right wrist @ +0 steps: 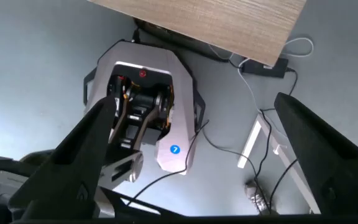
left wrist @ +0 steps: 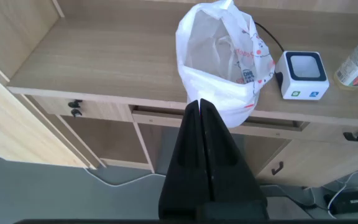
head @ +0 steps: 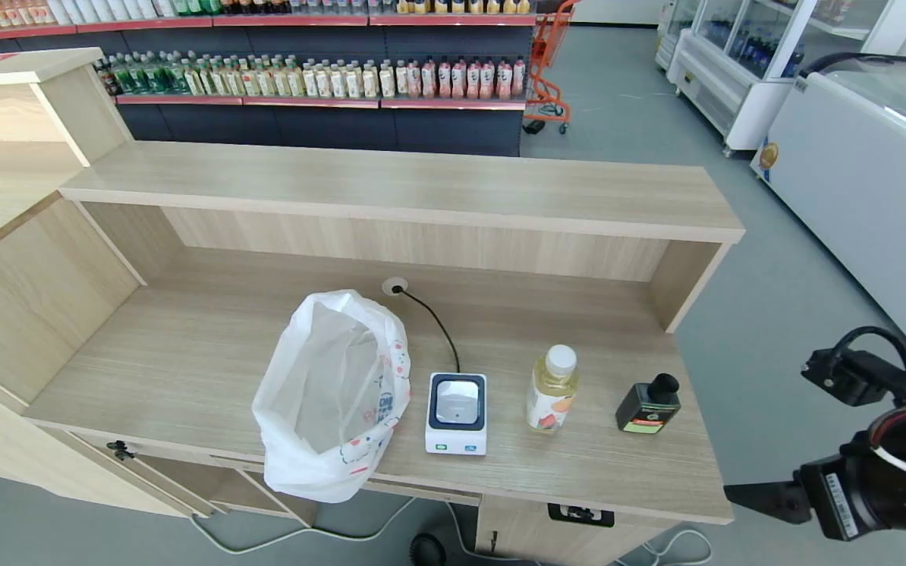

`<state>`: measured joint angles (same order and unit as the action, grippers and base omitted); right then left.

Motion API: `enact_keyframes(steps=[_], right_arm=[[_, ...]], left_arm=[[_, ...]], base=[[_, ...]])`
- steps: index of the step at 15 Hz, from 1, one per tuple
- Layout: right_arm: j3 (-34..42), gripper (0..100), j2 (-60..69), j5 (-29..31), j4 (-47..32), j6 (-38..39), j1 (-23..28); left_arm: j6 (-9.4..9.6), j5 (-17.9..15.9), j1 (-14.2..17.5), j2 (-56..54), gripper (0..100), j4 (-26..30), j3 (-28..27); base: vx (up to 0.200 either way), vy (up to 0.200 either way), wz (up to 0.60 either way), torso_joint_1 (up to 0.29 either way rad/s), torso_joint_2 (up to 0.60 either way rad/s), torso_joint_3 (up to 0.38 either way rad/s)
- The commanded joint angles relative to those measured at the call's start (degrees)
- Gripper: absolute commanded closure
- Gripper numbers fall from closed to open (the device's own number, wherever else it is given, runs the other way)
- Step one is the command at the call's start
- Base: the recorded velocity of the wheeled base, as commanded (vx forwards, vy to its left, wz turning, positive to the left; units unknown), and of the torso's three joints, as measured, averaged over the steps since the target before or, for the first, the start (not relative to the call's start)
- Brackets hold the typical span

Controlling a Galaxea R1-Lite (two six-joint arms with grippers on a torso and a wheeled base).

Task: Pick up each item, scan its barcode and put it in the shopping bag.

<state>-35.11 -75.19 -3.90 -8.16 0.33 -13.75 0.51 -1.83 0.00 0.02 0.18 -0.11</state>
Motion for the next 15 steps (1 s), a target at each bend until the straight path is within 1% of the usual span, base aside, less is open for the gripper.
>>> enact_keyframes(steps=[1, 3, 6, 8, 10, 11, 13, 15], right_arm=[[0.57, 0, -9.10, 1.35, 4.55, 0.20, -1.98], [-0.57, 0, -15.60, 2.14, 9.91, 0.37, -2.77], [-2.07, 0, -23.07, 2.32, 19.32, 0.46, -6.29], [-3.74, 0, -28.43, 5.57, 25.38, 0.81, -9.01], [-5.32, 0, -32.30, 7.59, 29.34, 2.66, -11.47], [-6.38, 0, -34.94, 9.61, 31.62, 3.89, -12.79], [-6.73, 0, -38.54, 10.84, 36.28, 4.15, -13.32], [-7.78, 0, -40.56, 11.72, 37.95, 4.15, -14.20]], left_arm=[[0.02, 0.07, 0.00, 0.06, 100, -0.01, 0.02], [0.02, 0.07, 0.00, 0.06, 100, -0.01, -0.07], [0.02, -0.02, 0.00, 0.06, 100, -0.01, -0.07], [0.02, -0.02, 0.00, 0.06, 100, -0.01, 0.02], [0.02, -0.02, 0.00, 0.06, 100, -0.01, -0.07], [0.02, -0.02, 0.00, 0.06, 100, -0.01, 0.02], [0.02, 0.07, 0.00, 0.06, 100, -0.01, -0.07], [0.02, -0.02, 0.00, 0.06, 100, -0.01, 0.02]], base=[[0.000, 0.000, 0.00, 0.000, 0.00, 0.000], [0.000, 0.000, 0.00, 0.000, 0.00, 0.000], [0.000, 0.000, 0.00, 0.000, 0.00, 0.000], [0.000, 0.000, 0.00, 0.000, 0.00, 0.000], [0.000, 0.000, 0.00, 0.000, 0.00, 0.000], [0.000, 0.000, 0.00, 0.000, 0.00, 0.000], [0.000, 0.000, 0.00, 0.000, 0.00, 0.000], [0.000, 0.000, 0.00, 0.000, 0.00, 0.000]])
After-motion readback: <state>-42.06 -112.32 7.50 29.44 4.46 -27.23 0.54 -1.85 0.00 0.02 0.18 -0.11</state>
